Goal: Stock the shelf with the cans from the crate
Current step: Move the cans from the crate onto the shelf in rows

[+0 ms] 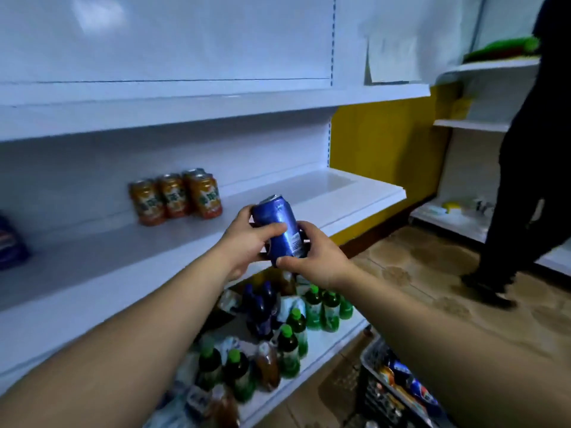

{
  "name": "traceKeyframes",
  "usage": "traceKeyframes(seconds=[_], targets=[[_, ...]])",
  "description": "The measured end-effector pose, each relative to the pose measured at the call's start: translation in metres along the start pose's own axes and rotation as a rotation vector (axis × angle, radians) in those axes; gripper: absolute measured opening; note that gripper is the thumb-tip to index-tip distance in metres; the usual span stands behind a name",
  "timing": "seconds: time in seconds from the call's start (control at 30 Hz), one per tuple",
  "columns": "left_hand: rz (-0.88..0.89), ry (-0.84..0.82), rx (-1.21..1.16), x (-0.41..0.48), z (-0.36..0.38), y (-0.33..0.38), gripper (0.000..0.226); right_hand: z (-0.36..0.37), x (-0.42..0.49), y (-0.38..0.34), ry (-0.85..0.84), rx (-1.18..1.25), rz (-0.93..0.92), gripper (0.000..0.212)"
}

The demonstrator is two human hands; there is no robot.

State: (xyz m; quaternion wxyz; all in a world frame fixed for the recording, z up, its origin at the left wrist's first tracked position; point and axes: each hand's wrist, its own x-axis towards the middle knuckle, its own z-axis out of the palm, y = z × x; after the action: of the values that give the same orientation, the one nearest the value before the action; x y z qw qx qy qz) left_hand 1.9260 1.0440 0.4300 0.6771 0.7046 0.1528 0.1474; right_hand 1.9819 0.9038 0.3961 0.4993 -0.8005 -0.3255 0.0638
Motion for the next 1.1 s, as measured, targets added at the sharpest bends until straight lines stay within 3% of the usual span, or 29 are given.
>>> traceKeyframes(seconds=[0.27, 0.4, 0.53, 0.63, 0.8, 0.97, 1.1], targets=[[0.063, 0.414, 0.242, -0.073, -0.167, 0.007, 0.056, 0.138, 0.016, -0.087, -0.404, -0.179, -0.123, 0.088], [0.018, 0.579, 0.337, -0.11, -0.232, -0.01, 0.062, 0.204, 0.022, -0.107, -0.546, -0.418, -0.208, 0.079], [0.036, 0.708, 0.289, -0.129, -0.278, -0.025, 0.073, 0.25, 0.032, -0.118, -0.599, -0.654, -0.303, 0.074], [0.042, 0.722, 0.315, -0.125, -0.299, -0.032, 0.082, 0.266, 0.045, -0.122, -0.627, -0.786, -0.344, 0.074], [-0.018, 0.575, 0.307, -0.119, -0.317, -0.039, 0.093, 0.276, 0.061, -0.118, -0.676, -0.883, -0.345, 0.083], [0.069, 0.709, 0.328, -0.099, -0.316, -0.051, 0.09, 0.276, 0.065, -0.12, -0.728, -0.944, -0.383, 0.084], [0.037, 0.638, 0.307, -0.09, -0.319, -0.057, 0.097, 0.274, 0.065, -0.117, -0.729, -0.904, -0.385, 0.083]])
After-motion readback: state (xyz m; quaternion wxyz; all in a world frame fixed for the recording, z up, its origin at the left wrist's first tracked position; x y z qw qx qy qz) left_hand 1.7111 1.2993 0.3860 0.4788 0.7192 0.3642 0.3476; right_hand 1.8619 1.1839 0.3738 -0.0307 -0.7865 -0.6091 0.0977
